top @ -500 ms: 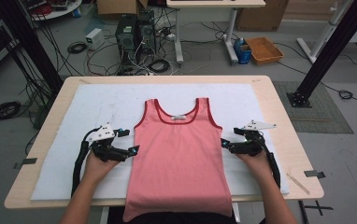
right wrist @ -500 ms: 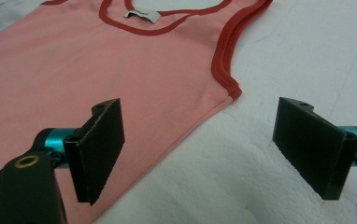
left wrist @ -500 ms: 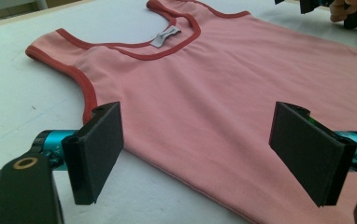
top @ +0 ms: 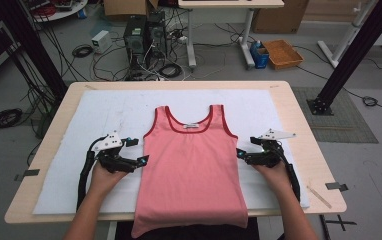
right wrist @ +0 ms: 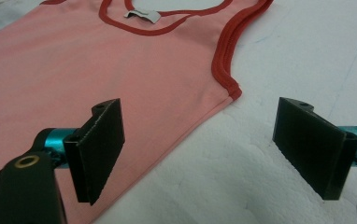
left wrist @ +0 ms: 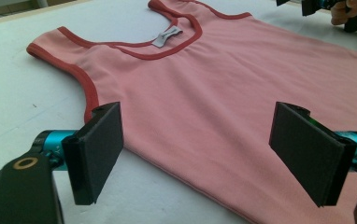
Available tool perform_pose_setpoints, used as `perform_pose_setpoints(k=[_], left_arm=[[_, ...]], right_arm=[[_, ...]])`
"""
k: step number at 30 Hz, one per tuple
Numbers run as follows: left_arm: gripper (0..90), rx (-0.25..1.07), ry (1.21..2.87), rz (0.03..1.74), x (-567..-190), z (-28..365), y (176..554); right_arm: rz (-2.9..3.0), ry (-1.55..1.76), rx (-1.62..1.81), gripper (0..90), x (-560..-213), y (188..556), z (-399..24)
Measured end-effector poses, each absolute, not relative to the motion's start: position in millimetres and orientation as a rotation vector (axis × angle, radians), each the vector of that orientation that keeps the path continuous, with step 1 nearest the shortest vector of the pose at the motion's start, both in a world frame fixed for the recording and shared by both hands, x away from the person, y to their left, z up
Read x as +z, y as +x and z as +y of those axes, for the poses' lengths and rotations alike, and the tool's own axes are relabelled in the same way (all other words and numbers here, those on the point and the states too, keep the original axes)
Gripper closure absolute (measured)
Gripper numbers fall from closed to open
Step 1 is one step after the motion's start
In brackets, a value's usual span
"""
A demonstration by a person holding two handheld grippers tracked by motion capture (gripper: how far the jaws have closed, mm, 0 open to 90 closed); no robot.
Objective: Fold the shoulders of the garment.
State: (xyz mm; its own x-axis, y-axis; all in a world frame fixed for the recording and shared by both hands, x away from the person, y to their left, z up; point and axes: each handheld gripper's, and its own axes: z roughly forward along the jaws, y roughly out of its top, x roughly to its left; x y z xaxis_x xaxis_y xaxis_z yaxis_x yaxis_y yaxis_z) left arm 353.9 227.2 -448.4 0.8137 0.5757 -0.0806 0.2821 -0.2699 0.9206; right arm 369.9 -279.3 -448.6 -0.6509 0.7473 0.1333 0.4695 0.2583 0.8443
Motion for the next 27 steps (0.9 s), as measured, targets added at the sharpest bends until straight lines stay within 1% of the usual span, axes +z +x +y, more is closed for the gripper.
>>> perform_pose_setpoints(k=[11,15,22,27], left_arm=[[17.9,0.317,1.854,0.667,-448.6,228.4,354.8],[17.9,0.319,1.851,0.67,-448.7,228.6,354.9],[17.9,0.33,1.866,0.659,-448.4,227.2,353.8],[17.9,0.302,1.84,0.668,-448.6,230.1,355.1]], right_arm=[[2.235,1.135,1.344,16.5,-447.4,369.5,-278.1],[2.235,1.109,1.347,16.5,-441.0,366.0,-274.8],[2.215,1.068,1.362,16.5,-419.0,367.7,-268.6],[2.219,1.043,1.342,16.5,-394.2,379.8,-261.2]])
